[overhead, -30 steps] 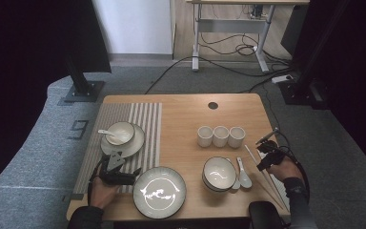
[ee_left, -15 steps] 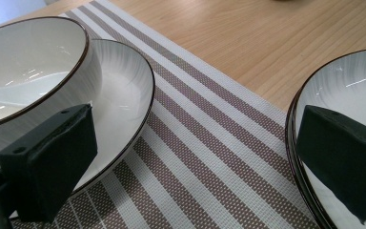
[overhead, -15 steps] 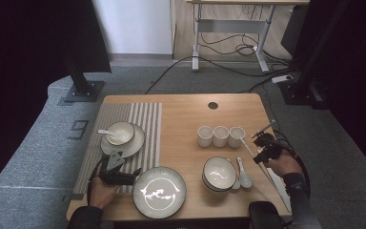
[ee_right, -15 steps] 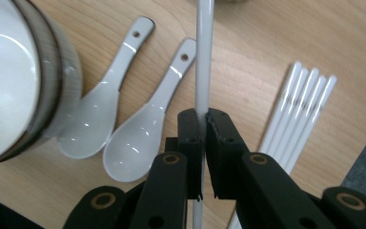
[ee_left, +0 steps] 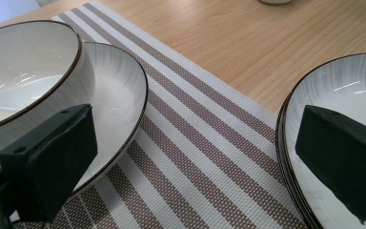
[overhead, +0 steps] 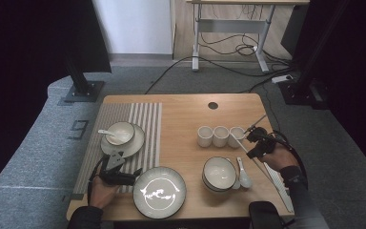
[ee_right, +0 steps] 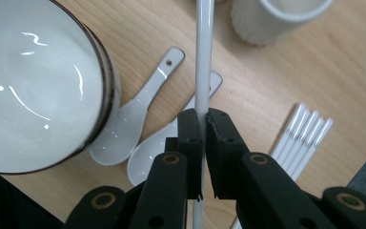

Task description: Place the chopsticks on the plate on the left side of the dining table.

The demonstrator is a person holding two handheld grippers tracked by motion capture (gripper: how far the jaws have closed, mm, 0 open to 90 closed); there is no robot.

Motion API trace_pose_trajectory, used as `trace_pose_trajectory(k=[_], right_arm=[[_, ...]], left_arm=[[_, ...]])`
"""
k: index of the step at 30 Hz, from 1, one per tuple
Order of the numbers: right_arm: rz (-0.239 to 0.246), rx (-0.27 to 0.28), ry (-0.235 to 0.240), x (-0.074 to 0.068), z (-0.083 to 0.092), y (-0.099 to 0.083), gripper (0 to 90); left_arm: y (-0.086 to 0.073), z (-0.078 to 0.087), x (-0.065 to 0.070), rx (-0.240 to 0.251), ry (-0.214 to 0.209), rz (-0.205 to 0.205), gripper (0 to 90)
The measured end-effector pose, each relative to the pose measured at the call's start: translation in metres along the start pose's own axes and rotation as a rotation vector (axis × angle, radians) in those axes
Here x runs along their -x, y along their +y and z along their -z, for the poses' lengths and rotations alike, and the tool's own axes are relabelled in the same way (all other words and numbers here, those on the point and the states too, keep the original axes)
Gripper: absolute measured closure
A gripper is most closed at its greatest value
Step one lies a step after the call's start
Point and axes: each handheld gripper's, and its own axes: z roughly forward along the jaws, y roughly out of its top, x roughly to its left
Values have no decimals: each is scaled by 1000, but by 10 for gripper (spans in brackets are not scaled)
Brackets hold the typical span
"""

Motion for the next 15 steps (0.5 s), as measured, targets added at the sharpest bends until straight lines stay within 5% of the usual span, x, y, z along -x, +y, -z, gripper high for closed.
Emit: trace_pose_trajectory(k=[15], right_arm=[[190,-17,18,-33,20,40,847]], left_arm=[[1,1,0,7,-11,4,2]])
